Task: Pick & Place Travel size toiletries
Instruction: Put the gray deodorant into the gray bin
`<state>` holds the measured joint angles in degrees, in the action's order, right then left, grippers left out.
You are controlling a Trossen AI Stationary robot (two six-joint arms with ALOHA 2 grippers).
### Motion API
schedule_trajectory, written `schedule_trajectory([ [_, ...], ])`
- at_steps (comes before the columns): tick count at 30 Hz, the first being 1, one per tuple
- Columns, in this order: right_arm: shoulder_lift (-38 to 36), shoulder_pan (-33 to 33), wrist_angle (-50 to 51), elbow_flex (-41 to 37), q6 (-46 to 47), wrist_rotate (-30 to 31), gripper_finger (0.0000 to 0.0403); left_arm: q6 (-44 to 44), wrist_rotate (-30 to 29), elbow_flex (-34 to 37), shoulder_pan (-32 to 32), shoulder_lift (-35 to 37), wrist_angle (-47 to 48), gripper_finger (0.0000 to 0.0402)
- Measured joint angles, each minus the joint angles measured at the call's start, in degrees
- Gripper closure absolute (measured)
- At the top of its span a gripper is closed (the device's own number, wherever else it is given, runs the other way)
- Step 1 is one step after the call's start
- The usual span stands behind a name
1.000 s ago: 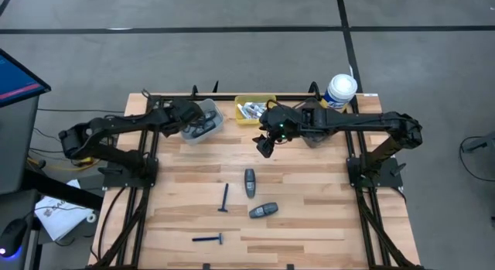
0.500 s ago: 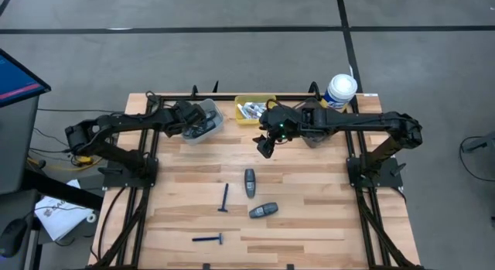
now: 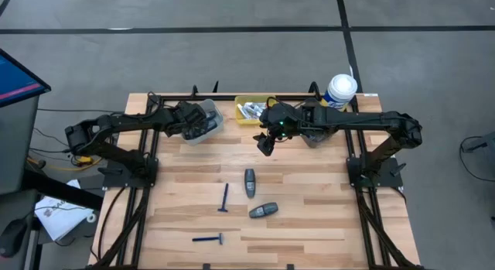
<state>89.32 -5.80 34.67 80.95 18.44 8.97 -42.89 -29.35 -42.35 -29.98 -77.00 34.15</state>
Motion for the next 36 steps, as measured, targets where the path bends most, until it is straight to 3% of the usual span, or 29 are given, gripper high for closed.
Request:
schedule_trajectory([
  [5,0.0,0.0,0.0,0.0,-0.3,0.0,0.0155,0.5,1.4,0.0,0.0,0.0,0.0,0.0091],
  [13,0.0,-0.7,0.4,0.0,-0.5,-0.1,0.0155,8.2,7.9,-0.1,1.3,7.1,-5.5,0.0083],
  [18,-0.1,-0.6,0.4,0.0,1.8,-0.2,0.0155,13.2,11.9,-0.1,6.3,14.1,-10.3,0.0093],
  [22,-0.1,-0.3,0.4,0.0,3.9,-0.3,0.0155,13.8,11.7,-0.1,12.9,15.8,-11.7,0.0102],
  [26,-0.1,0.1,-0.5,0.0,4.1,-1.0,0.0155,15.2,11.9,-0.1,19.8,13.2,-15.4,0.0106],
  [29,-0.1,0.2,-1.7,0.0,4.1,-3.4,0.0155,23.9,14.2,-0.1,24.4,9.9,-19.8,0.0109],
  [36,-0.2,0.7,-1.9,4.4,4.2,-7.3,0.0155,40.4,28.1,-0.1,28.0,0.7,-28.9,0.0112],
])
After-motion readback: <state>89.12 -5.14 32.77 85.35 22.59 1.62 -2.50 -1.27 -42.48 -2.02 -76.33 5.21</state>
